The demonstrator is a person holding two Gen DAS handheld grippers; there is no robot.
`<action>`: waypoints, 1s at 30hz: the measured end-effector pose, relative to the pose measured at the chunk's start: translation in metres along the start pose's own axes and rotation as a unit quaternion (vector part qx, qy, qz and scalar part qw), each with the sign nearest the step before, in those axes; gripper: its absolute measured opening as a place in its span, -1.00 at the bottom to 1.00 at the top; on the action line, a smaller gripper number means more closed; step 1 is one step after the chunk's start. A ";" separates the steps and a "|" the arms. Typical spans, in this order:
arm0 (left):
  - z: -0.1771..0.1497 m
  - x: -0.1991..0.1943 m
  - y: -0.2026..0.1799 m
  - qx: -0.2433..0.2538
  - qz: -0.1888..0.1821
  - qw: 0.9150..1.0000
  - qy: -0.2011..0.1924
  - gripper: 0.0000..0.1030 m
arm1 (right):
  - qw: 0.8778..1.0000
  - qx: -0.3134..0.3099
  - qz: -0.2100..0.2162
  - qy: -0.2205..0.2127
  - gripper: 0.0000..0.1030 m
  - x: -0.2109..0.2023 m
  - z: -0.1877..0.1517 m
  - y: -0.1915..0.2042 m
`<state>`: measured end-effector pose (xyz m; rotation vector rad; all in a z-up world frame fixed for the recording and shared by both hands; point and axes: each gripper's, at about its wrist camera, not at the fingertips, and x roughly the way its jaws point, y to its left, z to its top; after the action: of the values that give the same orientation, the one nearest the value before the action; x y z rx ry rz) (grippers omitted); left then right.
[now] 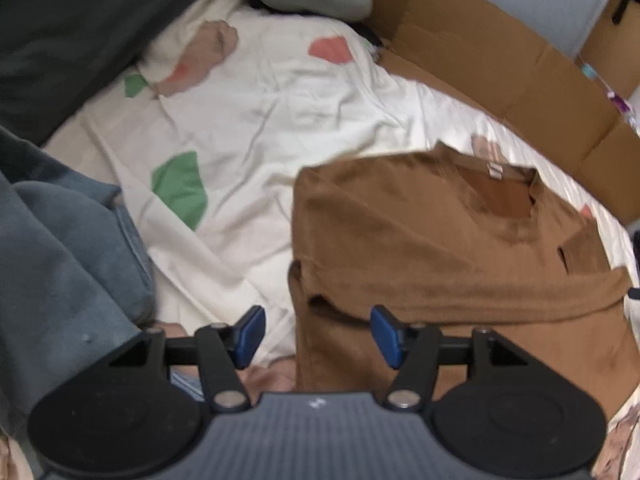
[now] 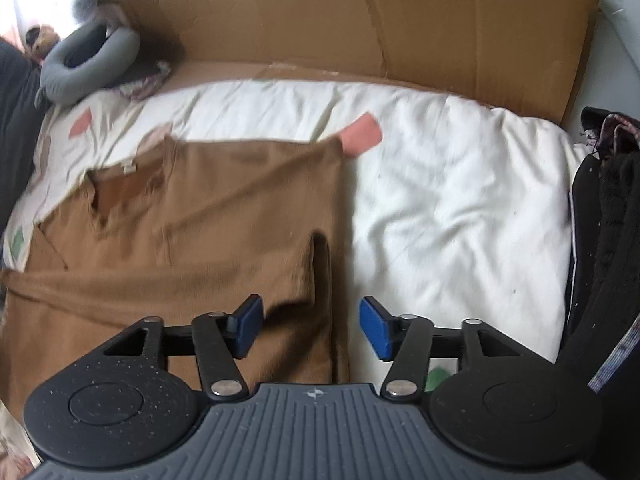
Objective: Fold clothes
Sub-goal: 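Move both open tools to the hem edge of the brown T-shirt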
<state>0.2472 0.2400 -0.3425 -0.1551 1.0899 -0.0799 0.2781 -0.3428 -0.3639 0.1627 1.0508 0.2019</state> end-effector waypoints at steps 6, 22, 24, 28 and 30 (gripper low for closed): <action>-0.006 0.017 -0.004 0.029 0.014 0.999 0.015 0.21 | 0.999 -0.040 -0.019 0.015 0.47 0.008 -0.008 0.010; -0.001 0.049 -0.014 0.097 0.054 0.994 0.024 0.23 | 0.992 -0.094 -0.082 0.022 0.48 0.045 -0.001 0.021; 0.003 0.050 -0.015 0.101 0.058 0.993 0.017 0.23 | 0.992 -0.095 -0.086 0.016 0.47 0.045 0.002 0.021; 0.012 0.054 -0.016 0.104 0.064 0.993 0.004 0.22 | 0.992 -0.090 -0.091 0.005 0.47 0.047 0.010 0.018; 0.016 0.056 -0.016 0.106 0.064 0.992 -0.002 0.22 | 0.992 -0.087 -0.092 0.002 0.46 0.049 0.014 0.016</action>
<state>0.2871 0.2173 -0.3817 0.1057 1.0768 -0.0786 0.3124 -0.3156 -0.3948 -0.0919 1.0399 0.1268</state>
